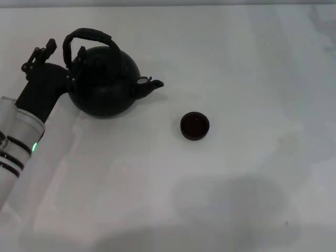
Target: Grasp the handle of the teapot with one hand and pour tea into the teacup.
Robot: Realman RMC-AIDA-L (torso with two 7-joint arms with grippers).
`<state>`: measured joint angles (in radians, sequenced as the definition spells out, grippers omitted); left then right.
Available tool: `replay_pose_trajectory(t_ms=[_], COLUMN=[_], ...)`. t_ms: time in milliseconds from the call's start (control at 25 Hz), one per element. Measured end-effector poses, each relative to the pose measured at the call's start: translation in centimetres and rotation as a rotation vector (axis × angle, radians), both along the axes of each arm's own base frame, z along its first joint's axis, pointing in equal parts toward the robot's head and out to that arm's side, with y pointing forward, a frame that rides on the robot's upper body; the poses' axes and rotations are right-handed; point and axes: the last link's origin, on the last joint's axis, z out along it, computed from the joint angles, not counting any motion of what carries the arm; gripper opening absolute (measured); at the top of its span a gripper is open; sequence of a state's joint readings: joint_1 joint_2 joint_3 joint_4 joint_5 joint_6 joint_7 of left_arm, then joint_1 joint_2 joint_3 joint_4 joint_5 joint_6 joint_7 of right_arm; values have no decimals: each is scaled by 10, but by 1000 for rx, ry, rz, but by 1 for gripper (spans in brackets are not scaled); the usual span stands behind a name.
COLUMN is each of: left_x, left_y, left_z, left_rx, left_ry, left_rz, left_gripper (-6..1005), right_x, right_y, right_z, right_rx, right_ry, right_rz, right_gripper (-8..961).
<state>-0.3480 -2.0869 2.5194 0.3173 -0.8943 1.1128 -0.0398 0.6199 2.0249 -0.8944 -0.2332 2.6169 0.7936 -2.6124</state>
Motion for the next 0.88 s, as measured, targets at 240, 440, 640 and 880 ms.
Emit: replay_pose_trajectory(t_ms=[240,440,640,880], left_x=[-2,-4,-9,-27], left_y=[-12,-25,-32,-31], left_z=[3,6,15,35], left_rx=[27,51,103,199], left_ry=[-16,-33,-94,-152], left_rz=[-19,-35,-13,80], left_gripper=[664,663,663,656], right_x=[3,6,12,21], right_y=[-2,-4,-9,-17], right_z=[1,2,2,1], right_rx=[2,2,3,2], right_ry=[0,-2,-4,-2], right_rz=[-7,-17,-26,-49], right_gripper=[865,865,865,865])
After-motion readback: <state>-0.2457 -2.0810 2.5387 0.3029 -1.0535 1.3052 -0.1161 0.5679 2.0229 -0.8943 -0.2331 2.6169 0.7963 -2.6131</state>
